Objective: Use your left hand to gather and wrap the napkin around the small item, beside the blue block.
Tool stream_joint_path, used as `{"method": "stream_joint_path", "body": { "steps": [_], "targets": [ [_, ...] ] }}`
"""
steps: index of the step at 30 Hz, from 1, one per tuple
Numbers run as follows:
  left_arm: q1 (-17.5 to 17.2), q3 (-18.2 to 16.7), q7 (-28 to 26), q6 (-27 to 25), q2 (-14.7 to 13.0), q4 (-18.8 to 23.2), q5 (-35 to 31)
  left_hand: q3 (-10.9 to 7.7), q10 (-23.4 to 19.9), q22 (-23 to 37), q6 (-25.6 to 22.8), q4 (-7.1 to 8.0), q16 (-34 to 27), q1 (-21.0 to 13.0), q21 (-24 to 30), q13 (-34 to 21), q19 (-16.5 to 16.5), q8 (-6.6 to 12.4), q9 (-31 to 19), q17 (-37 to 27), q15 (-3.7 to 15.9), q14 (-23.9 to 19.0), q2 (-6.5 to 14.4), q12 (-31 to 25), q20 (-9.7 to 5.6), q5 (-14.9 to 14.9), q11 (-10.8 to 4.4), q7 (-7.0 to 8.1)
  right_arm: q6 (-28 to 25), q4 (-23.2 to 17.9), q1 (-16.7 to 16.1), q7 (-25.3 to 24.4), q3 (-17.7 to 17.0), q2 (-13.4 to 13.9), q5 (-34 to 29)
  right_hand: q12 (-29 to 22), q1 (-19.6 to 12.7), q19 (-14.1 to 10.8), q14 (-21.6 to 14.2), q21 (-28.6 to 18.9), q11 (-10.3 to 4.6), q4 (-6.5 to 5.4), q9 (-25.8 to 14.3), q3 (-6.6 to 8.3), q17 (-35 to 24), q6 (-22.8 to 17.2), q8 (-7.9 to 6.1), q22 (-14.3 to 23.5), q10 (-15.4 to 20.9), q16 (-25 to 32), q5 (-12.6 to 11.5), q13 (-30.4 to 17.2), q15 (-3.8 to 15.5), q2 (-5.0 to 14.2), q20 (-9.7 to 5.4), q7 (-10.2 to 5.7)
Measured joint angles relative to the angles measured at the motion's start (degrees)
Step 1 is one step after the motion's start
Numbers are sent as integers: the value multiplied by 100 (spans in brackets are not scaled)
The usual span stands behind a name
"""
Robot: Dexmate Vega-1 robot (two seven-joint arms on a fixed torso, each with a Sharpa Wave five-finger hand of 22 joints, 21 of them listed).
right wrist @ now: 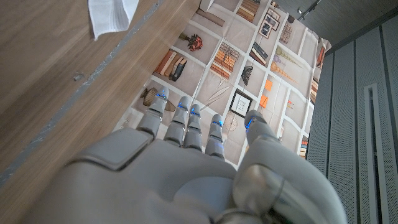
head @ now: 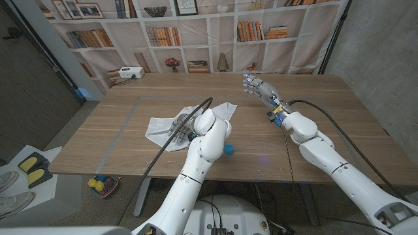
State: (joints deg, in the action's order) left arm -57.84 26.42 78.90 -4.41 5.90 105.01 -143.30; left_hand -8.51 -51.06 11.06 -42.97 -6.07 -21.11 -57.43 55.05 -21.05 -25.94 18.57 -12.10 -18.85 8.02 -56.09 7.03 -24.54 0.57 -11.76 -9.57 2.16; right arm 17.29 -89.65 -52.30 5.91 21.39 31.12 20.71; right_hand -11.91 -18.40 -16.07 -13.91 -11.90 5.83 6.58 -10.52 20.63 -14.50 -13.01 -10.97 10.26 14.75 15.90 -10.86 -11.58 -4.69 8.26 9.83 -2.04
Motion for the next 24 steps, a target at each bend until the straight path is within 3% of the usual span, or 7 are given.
{"method": "stream_joint_path", "body": {
  "steps": [5, 10, 17, 20, 23, 24],
  "targets": [
    [101, 104, 0, -174, -220, -134, 165, -395, -473, 28, -531, -352, -265, -679, 193, -154, -67, 297, -171, -301, 163, -386, 151, -161, -7, 33, -140, -41, -32, -19, -6, -23, -6, 18, -5, 0, 0, 0, 0, 0, 0, 0, 0, 0, 0, 0, 0, 0, 0, 0, 0, 0, 0, 0, 0, 0],
    [225, 314, 2, -435, -536, -211, 434, -624, -714, 81, -851, -420, -436, -1123, 438, -363, -73, 579, -396, -638, 305, -607, 56, -350, -46, 53, -75, -34, -63, -19, 7, -37, -8, 24, -12, 0, 0, 0, 0, 0, 0, 0, 0, 0, 0, 0, 0, 0, 0, 0, 0, 0, 0, 0, 0, 0],
    [411, 740, -119, -1011, -1139, -188, 938, -735, -723, 135, -1056, -389, -485, -1333, 621, -568, -48, 715, -466, -831, 324, -626, 40, -429, -81, 30, -62, 0, -106, -17, 36, -58, -9, 26, -17, 0, 0, 0, 0, 0, 0, 0, 0, 0, 0, 0, 0, 0, 0, 0, 0, 0, 0, 0, 0, 0],
    [473, 907, -210, -1213, -1410, -54, 1118, -784, -722, 135, -1052, -340, -485, -1333, 676, -614, 98, 730, -469, -900, 321, -614, 40, -429, -9, 32, -62, 2, -121, -11, 47, -63, -9, 26, -18, 0, 0, 0, 0, 0, 0, 0, 0, 0, 0, 0, 0, 0, 0, 0, 0, 0, 0, 0, 0, 0],
    [486, 944, -363, -1450, -1467, -9, 1308, -824, -620, 135, -883, -275, -432, -1323, 732, -799, 260, 781, -584, -1005, 248, -447, 51, -429, 39, 77, -79, 39, -124, 2, 58, -65, -9, 23, -19, 0, 0, 0, 0, 0, 0, 0, 0, 0, 0, 0, 0, 0, 0, 0, 0, 0, 0, 0, 0, 0],
    [523, 1093, -428, -1532, -1707, 234, 1372, -823, -587, 135, -842, -237, -412, -1285, 749, -835, 296, 783, -633, -1030, 227, -426, 89, -429, 46, 77, -94, 43, -124, 4, 60, -65, -9, 22, -19, 0, 0, 0, 0, 0, 0, 0, 0, 0, 0, 0, 0, 0, 0, 0, 0, 0, 0, 0, 0, 0]
  ]
}}
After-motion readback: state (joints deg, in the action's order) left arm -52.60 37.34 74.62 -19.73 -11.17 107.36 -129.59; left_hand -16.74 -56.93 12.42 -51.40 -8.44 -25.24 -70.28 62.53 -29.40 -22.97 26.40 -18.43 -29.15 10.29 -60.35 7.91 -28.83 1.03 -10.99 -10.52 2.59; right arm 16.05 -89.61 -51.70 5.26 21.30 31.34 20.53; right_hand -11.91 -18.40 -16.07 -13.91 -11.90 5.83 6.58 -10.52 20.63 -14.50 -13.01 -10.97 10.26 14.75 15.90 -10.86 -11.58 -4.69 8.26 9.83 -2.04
